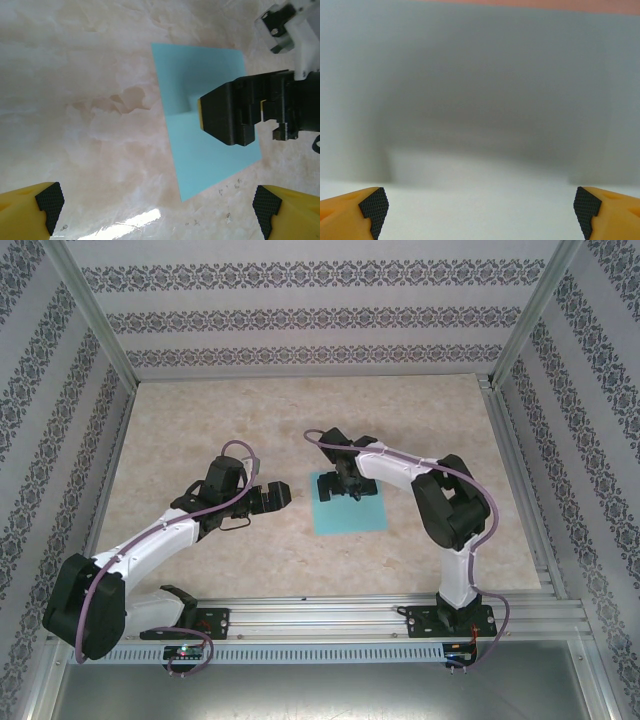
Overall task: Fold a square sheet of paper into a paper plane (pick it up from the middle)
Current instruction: Fold the paper at the center of the table.
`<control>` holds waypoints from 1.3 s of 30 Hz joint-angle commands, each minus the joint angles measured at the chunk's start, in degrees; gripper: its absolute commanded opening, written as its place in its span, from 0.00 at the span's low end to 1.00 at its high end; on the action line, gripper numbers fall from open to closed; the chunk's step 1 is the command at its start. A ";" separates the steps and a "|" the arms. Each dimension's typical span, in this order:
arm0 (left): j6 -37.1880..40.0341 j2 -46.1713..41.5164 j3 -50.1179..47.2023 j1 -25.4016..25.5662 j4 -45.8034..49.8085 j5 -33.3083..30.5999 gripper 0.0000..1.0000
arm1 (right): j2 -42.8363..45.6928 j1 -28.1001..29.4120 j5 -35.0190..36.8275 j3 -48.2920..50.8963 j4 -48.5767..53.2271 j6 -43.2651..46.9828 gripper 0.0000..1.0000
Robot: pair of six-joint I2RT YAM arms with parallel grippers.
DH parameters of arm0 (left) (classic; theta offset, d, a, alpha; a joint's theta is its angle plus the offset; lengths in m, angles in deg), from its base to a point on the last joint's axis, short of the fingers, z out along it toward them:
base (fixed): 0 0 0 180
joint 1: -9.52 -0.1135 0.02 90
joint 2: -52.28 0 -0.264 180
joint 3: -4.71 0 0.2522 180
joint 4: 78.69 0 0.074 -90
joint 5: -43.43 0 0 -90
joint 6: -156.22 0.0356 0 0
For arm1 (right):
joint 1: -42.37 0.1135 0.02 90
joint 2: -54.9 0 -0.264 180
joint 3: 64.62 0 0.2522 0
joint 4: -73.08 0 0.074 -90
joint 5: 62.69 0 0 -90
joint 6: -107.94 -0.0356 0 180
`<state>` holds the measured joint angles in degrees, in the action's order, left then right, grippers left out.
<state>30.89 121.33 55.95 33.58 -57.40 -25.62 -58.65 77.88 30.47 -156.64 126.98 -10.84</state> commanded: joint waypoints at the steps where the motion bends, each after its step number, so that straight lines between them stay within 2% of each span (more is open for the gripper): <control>1: 0.70 0.43 0.45 0.75 0.47 0.99 1.00 | -2.62 0.21 0.58 -1.46 2.14 -0.01 0.98; 5: 0.79 0.38 0.38 0.79 0.38 1.02 1.00 | -5.06 0.00 -2.03 -0.61 1.71 -0.35 0.98; 10: 0.76 0.43 0.14 0.78 0.40 1.13 1.00 | -6.88 0.78 1.07 0.95 2.61 -1.79 0.97; 23: 0.36 0.13 -0.22 0.76 0.48 1.14 1.00 | -4.40 0.59 -2.63 2.17 -0.41 -1.65 0.90; 27: 0.35 -0.32 -0.45 0.79 0.80 0.93 1.00 | -2.17 0.37 -2.64 2.06 -1.03 -2.22 0.80; 30: 0.35 -0.46 -0.32 0.76 0.95 0.83 1.00 | -0.72 0.00 -3.63 1.63 -1.35 -2.32 0.67; 32: 0.51 -0.44 -0.12 0.78 1.18 0.72 1.00 | 0.59 -0.09 -4.21 1.62 -1.63 -2.74 0.63; 34: 0.61 -0.47 0.00 0.76 1.46 0.57 1.00 | 2.27 -0.13 -4.71 1.68 -1.95 -2.85 0.53; 39: 0.77 -0.98 0.05 0.74 2.05 -0.41 1.00 | 6.69 -0.18 -6.30 2.26 -2.50 -3.35 0.40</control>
<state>30.87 121.44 55.95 33.58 -57.32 -25.67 -56.36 78.10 26.25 -155.06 124.77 -13.59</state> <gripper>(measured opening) 0.999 0.409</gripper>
